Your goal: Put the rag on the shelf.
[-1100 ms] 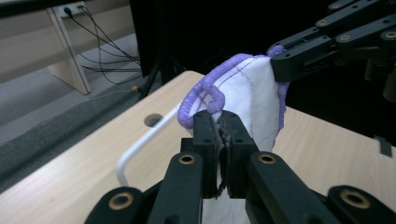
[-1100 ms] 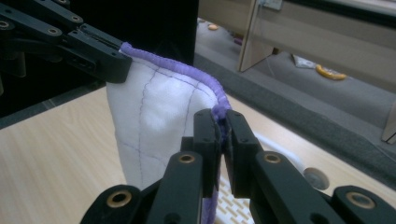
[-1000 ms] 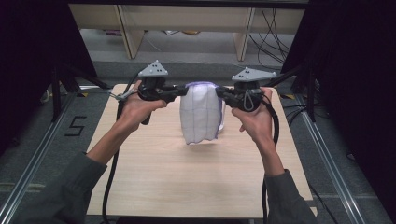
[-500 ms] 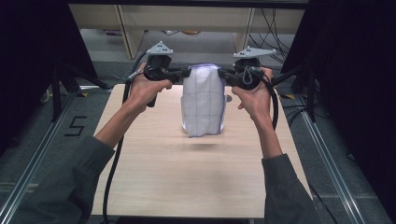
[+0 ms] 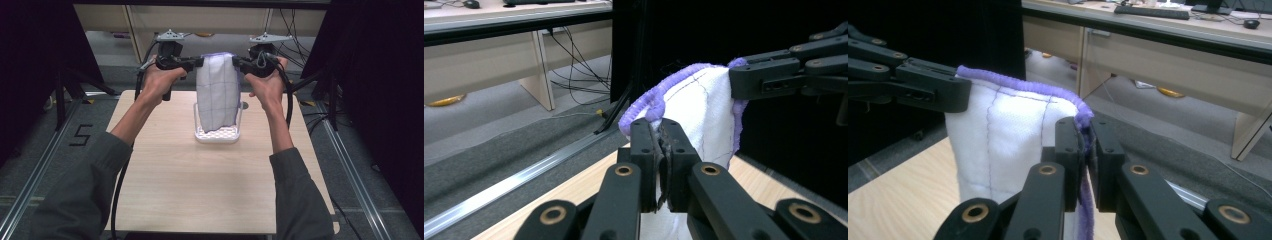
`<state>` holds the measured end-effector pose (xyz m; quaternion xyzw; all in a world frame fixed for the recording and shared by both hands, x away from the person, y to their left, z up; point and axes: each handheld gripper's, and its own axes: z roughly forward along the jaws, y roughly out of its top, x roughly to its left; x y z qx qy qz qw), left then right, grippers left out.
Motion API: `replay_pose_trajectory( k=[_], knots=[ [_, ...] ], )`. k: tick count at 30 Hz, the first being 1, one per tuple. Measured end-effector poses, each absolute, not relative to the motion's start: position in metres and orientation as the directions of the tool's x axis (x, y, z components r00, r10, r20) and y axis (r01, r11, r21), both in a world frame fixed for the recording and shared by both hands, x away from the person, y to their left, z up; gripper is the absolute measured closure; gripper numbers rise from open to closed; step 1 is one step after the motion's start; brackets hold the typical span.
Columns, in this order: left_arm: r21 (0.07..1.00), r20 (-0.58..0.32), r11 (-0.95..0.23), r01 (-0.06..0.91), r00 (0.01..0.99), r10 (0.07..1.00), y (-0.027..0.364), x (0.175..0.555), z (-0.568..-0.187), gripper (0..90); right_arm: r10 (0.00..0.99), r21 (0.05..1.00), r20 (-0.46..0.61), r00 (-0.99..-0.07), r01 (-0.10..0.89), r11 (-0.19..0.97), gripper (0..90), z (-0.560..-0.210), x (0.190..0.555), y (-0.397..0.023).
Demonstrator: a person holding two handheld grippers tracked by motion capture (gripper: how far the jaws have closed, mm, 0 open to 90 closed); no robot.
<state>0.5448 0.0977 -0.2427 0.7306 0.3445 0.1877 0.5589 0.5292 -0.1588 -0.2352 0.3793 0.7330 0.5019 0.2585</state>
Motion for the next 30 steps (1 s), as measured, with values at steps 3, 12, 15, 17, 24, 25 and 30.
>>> replay_pose_trajectory(
  k=[3, 12, 15, 17, 24, 25, 30],
  knots=[
    [0.947, -0.113, -0.129, 0.293, 0.684, 0.721, 0.097, 0.553, -0.242, 85.4, 0.826, 0.933, 0.025, -0.563, 0.310, 0.183, 84.5, -0.236, 0.540, -0.157],
    [0.938, -0.131, -0.116, 0.325, 0.646, 0.752, 0.088, 0.587, -0.266, 85.2, 0.863, 0.918, 0.013, -0.506, 0.348, 0.190, 84.4, -0.257, 0.572, -0.154],
    [0.936, -0.119, -0.130, 0.326, 0.645, 0.755, 0.084, 0.593, -0.276, 85.0, 0.866, 0.908, 0.018, -0.500, 0.371, 0.196, 84.3, -0.268, 0.580, -0.152],
    [0.931, -0.124, -0.133, 0.340, 0.636, 0.762, 0.082, 0.596, -0.282, 84.9, 0.875, 0.898, 0.011, -0.485, 0.390, 0.205, 84.2, -0.275, 0.583, -0.149],
    [0.921, -0.114, -0.152, 0.358, 0.623, 0.774, 0.079, 0.606, -0.303, 84.2, 0.880, 0.886, 0.015, -0.474, 0.414, 0.208, 83.8, -0.294, 0.592, -0.148],
    [0.919, -0.117, -0.151, 0.364, 0.618, 0.777, 0.080, 0.607, -0.306, 84.0, 0.879, 0.883, 0.013, -0.476, 0.418, 0.213, 83.7, -0.295, 0.592, -0.148],
    [0.908, -0.137, -0.150, 0.391, 0.618, 0.774, 0.079, 0.610, -0.318, 84.0, 0.884, 0.865, 0.010, -0.467, 0.448, 0.227, 83.5, -0.307, 0.595, -0.149]
  ],
)
